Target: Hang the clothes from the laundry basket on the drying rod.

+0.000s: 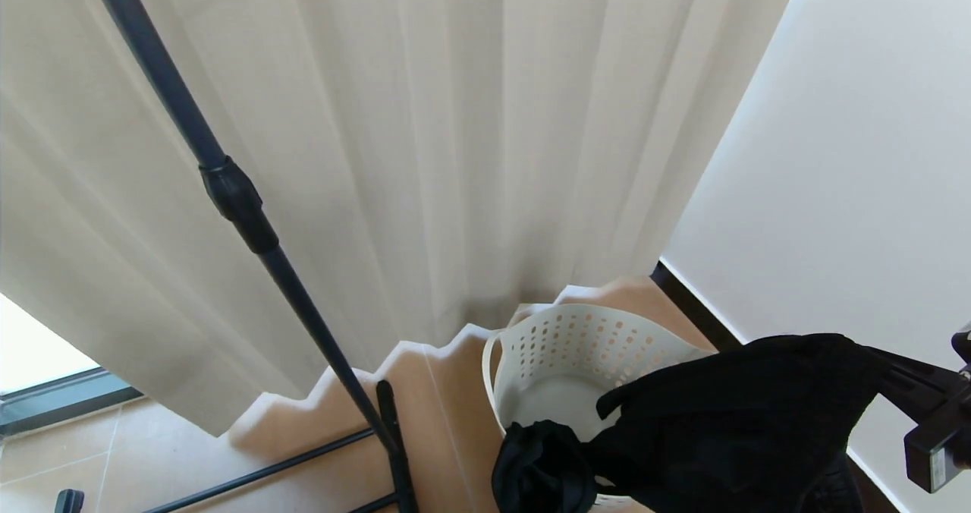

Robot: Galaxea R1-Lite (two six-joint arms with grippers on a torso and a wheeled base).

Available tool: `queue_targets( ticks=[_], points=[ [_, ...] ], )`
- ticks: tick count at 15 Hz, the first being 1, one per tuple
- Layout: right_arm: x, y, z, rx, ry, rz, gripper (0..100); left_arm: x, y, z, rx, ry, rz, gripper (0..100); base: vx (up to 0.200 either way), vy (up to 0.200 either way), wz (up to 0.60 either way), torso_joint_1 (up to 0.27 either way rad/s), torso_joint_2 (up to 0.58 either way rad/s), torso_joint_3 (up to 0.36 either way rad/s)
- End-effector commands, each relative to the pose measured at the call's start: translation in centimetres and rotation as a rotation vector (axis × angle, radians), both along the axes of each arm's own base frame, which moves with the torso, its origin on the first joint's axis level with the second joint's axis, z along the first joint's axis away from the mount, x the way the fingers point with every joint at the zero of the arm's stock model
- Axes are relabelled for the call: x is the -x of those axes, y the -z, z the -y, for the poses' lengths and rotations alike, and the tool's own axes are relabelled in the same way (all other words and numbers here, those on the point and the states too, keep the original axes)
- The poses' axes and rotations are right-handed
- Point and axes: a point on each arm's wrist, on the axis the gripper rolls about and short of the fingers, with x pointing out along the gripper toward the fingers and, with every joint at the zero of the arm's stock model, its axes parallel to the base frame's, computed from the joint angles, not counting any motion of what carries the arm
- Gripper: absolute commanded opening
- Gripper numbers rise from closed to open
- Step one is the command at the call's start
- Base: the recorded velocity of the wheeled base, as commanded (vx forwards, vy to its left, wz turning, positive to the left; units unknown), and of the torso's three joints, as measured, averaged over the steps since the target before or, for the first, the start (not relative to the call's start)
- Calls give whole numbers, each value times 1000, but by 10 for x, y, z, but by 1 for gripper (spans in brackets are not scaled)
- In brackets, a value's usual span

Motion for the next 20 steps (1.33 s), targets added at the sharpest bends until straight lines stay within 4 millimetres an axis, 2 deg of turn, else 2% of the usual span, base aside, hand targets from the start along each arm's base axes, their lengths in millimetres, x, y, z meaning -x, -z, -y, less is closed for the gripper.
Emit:
queue_targets(
  ticks=[1,10,20],
  points=[
    [-1,1,0,3,0,-5,0,0,0,0,0,-1,-1,100,0,0,0,7,-403,-168],
    [-1,1,0,4,6,-5,0,0,0,0,0,1,-1,100,0,0,0,77,-441,-163],
    [-9,5,0,12,21,-44,0,0,0,0,0,-1,-1,100,0,0,0,168,-495,-161]
  ],
)
